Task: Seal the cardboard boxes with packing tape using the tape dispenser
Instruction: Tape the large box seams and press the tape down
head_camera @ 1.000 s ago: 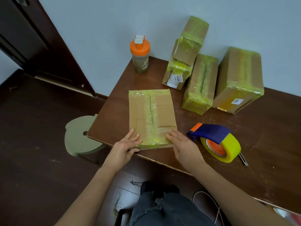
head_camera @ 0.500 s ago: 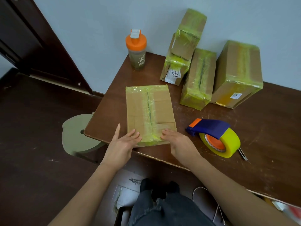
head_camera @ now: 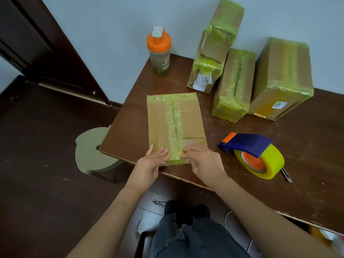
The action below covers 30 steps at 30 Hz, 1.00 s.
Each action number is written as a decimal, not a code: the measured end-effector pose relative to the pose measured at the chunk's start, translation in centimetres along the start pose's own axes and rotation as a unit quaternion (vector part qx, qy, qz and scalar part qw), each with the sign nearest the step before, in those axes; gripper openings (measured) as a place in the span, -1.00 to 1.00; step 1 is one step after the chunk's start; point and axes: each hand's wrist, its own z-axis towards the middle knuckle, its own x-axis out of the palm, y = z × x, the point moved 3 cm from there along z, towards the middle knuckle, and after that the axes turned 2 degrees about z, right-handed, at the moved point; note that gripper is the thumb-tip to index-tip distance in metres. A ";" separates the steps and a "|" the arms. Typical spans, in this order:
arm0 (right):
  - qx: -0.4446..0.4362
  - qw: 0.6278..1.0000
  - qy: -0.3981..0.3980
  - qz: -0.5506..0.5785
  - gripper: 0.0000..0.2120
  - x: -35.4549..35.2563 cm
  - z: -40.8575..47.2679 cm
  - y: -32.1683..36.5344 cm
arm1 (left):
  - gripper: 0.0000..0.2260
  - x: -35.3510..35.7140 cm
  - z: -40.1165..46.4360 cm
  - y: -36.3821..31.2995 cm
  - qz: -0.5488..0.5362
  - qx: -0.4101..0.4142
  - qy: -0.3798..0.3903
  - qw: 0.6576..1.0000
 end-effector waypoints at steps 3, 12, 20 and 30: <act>-0.005 1.000 0.008 -0.021 -0.71 0.0 0.1 0.9 | -0.60 -0.1 -0.1 0.3 -0.083 -0.065 -0.039 0.994; 0.075 0.996 0.041 0.016 -0.83 1.2 1.2 1.1 | -0.84 -0.8 0.5 0.2 -0.119 -0.079 0.025 0.989; 0.347 0.929 -0.027 0.126 -0.45 -0.9 0.4 0.2 | -0.35 -1.3 0.3 0.1 -0.297 -0.442 -0.141 0.835; 0.429 0.886 0.008 0.174 0.15 2.8 1.5 1.6 | -0.67 0.7 1.5 -1.2 -0.295 -0.415 -0.117 0.852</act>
